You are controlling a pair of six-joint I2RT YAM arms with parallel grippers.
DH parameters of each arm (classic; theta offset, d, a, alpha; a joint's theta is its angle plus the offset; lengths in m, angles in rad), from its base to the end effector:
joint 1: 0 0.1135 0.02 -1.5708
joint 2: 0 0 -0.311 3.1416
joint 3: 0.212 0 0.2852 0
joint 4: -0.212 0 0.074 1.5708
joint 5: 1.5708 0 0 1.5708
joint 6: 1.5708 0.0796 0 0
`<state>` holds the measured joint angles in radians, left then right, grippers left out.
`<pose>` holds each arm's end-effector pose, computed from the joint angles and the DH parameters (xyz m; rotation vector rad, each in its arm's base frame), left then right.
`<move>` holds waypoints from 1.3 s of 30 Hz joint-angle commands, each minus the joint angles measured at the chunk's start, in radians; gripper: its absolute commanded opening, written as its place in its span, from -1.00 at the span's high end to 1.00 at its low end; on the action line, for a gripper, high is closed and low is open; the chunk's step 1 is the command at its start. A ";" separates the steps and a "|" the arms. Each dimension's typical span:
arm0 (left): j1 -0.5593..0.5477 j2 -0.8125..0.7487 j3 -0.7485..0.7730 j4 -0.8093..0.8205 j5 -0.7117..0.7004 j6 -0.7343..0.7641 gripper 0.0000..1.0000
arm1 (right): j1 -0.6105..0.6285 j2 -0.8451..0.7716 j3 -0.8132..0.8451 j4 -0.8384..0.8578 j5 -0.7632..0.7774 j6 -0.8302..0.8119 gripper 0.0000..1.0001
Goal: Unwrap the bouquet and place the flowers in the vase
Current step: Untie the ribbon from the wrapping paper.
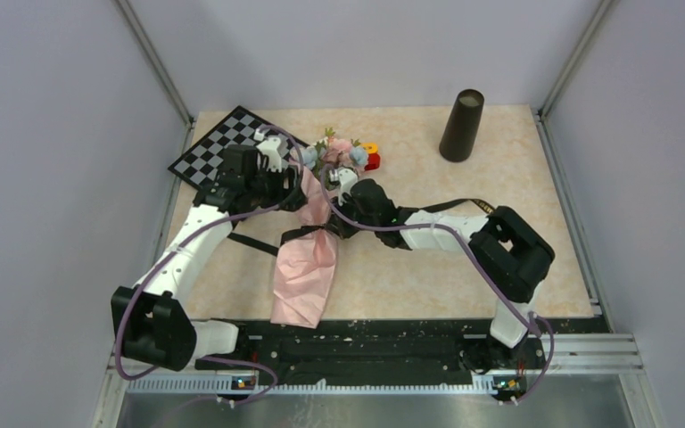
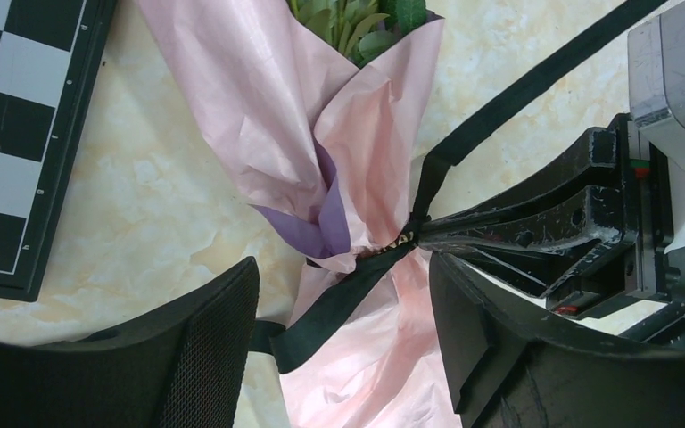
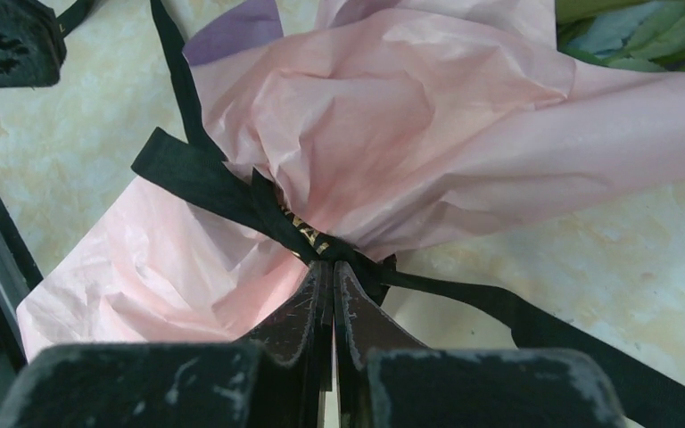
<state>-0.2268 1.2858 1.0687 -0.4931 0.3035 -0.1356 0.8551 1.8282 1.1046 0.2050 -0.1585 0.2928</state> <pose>0.3176 -0.0977 0.3127 0.2653 2.2835 -0.5346 0.3057 0.3708 0.1990 -0.7072 2.0836 0.8396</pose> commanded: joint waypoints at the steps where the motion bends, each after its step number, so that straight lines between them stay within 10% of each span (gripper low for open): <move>1: -0.025 0.006 -0.004 0.034 0.051 0.025 -0.46 | -0.002 -0.091 -0.051 0.061 0.044 0.025 1.00; 22: -0.150 0.109 -0.010 0.016 0.053 0.110 -0.29 | -0.006 -0.171 -0.215 0.201 0.067 0.119 1.00; 39: -0.149 0.159 0.020 -0.015 0.072 0.108 -0.04 | -0.036 -0.044 -0.107 0.197 0.014 0.102 0.62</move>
<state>-0.3775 1.4364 1.0473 -0.5091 0.3660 -0.0334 0.8326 1.7592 0.9470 0.3710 -0.1268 0.4026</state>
